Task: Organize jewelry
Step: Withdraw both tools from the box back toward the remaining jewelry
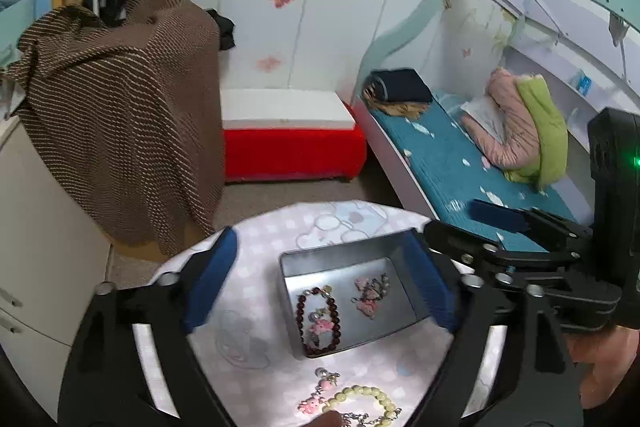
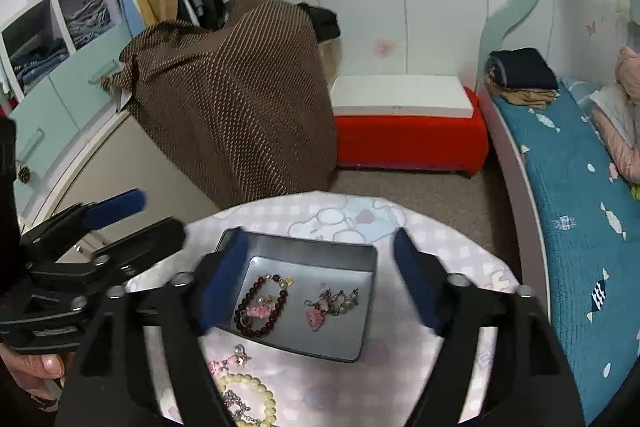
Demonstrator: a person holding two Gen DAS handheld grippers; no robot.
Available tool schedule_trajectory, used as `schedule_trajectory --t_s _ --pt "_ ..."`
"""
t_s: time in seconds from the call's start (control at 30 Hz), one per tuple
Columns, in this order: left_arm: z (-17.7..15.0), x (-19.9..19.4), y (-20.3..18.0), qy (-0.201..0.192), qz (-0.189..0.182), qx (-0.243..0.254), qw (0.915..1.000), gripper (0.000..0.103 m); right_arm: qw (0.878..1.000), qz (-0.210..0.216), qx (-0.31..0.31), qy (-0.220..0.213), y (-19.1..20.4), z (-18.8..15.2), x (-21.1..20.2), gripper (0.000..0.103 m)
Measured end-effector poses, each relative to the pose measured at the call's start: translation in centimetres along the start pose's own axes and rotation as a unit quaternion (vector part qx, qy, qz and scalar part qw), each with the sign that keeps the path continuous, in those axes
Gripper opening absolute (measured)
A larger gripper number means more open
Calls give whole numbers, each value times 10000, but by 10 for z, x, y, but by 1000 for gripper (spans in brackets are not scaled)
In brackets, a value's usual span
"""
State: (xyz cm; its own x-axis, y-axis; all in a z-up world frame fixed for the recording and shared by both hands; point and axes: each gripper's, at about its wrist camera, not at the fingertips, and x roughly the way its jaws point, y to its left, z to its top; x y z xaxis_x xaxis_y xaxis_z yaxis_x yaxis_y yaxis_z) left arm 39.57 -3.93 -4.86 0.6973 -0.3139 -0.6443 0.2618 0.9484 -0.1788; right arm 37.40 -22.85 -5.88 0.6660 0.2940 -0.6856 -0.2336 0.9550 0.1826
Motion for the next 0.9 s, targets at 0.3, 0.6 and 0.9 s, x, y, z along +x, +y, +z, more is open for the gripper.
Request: schedule_trajectory --t_s 0.3,0.6,0.9 --pt "-14 -47 5 -538 639 -12 9965 98 9985 -135 317 -432 -7 -2 -31 96" --pt "-39 -87 12 -814 952 -166 9920 98 9965 -134 219 -798 5 -19 -74 96" --pt "-74 -110 15 -807 1114 -216 9903 98 9963 -99 57 -854 17 -47 -95 96"
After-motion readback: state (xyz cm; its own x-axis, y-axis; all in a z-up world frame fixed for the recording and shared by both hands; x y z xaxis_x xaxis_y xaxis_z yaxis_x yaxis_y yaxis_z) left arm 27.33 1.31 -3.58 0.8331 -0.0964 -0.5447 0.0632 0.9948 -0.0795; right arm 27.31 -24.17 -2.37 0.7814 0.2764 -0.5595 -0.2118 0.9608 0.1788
